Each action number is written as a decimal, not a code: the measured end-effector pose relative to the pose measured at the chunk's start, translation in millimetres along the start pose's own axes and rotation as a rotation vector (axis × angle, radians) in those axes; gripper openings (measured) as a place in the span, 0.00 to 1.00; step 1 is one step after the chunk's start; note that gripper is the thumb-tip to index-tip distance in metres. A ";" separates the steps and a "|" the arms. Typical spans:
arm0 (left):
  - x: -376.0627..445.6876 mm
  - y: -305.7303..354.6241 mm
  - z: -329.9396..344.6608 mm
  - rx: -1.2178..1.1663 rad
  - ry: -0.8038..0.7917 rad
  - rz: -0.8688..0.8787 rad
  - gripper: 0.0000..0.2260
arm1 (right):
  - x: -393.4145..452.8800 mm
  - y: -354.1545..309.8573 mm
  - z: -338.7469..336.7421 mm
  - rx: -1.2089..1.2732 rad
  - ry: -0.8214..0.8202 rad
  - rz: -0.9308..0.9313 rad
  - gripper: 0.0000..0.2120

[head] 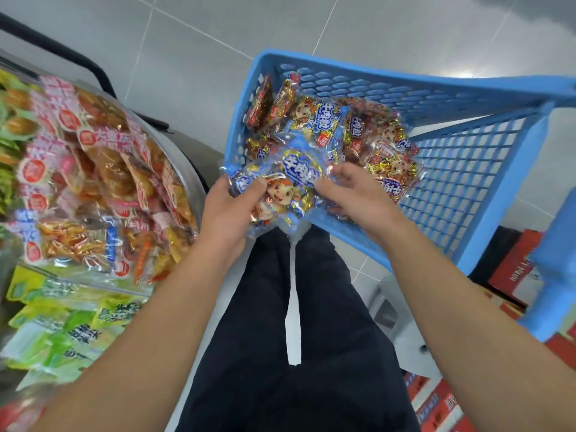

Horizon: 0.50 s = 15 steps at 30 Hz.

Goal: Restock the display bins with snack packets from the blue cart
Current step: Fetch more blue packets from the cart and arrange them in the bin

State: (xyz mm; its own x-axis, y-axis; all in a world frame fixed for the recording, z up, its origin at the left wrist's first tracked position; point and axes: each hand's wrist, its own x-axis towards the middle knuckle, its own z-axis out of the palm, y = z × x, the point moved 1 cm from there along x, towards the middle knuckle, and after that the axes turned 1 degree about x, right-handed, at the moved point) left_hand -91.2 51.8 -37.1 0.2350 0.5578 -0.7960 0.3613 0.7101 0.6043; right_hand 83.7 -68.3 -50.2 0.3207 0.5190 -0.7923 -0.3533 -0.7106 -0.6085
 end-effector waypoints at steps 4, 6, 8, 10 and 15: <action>2.0 5.2 -0.5 0.067 -0.058 -0.014 0.18 | -0.6 7.4 0.0 0.036 0.018 -0.025 0.11; 4.2 10.0 -3.8 0.145 -0.140 -0.005 0.24 | 4.9 0.7 -8.2 -0.042 0.003 -0.053 0.12; 6.1 13.1 -5.1 0.173 -0.227 0.002 0.24 | 11.3 -10.5 -15.1 -0.179 -0.099 -0.100 0.12; 6.4 14.2 -1.6 0.194 -0.289 -0.011 0.23 | 14.4 -23.8 -11.3 -0.331 -0.177 -0.151 0.12; 13.1 15.7 -1.1 0.244 -0.178 0.011 0.17 | 28.5 -32.2 4.8 -0.232 -0.012 -0.128 0.16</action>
State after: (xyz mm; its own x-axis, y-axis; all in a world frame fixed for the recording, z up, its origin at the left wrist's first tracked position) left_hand -83.5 70.7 -38.0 0.3865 0.4653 -0.7963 0.5594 0.5682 0.6035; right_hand 100.0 -28.4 -53.3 0.3387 0.6165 -0.7108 -0.0990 -0.7279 -0.6785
